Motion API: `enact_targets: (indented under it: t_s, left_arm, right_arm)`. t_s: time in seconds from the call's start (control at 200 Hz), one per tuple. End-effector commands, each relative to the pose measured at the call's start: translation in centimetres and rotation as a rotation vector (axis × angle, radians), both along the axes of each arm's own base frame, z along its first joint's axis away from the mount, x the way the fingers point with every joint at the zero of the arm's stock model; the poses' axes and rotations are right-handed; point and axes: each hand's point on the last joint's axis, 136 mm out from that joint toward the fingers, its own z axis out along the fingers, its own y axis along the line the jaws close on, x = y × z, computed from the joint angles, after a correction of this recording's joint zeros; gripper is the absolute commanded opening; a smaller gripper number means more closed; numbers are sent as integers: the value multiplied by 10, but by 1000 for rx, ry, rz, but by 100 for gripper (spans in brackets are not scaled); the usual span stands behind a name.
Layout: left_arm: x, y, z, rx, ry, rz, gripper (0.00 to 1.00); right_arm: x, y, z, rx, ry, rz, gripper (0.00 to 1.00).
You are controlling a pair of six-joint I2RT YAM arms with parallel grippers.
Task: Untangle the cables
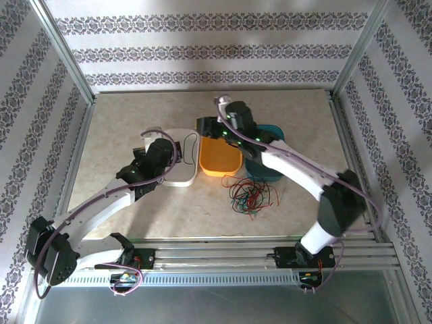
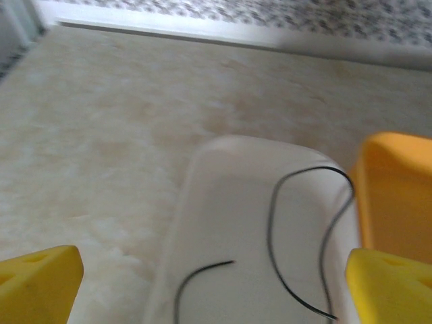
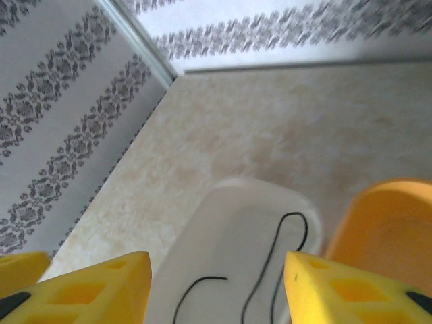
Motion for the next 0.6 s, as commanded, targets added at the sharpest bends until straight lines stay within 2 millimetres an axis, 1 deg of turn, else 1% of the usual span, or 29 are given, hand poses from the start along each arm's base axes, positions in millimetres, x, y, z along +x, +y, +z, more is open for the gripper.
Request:
enact_targets:
  t_s: [0.0, 0.06, 0.12, 0.17, 0.24, 0.305, 0.38, 0.445, 0.595]
  left_arm:
    - [13, -58, 10, -83, -26, -253, 99]
    - [9, -89, 3, -76, -6, -377, 99]
    - [1, -124, -4, -65, 20, -531, 99]
    - [-11, -152, -11, -31, 42, -655, 99]
    - [-26, -183, -25, 16, 88, -792, 99]
    - [-37, -201, -39, 40, 141, -870, 99]
    - [-46, -220, -52, 32, 185, -940, 99]
    - [-50, -233, -61, 31, 207, -977, 99]
    - [-49, -254, -80, 15, 246, -1010, 99]
  right_arm:
    - [-27, -43, -33, -163, 34, -32, 53]
    - [-49, -65, -50, -225, 80, -42, 53]
    - [-71, -89, -70, -281, 147, -61, 52]
    - [-88, -112, -87, -322, 219, -95, 52]
    - [-107, -144, -105, -368, 300, -159, 51]
    - [-120, -169, -117, -377, 360, -216, 50]
    - [-133, -188, -132, -354, 434, -256, 47]
    - [-141, -198, -144, -333, 492, -282, 46]
    - [-159, -210, -169, -338, 613, -306, 42]
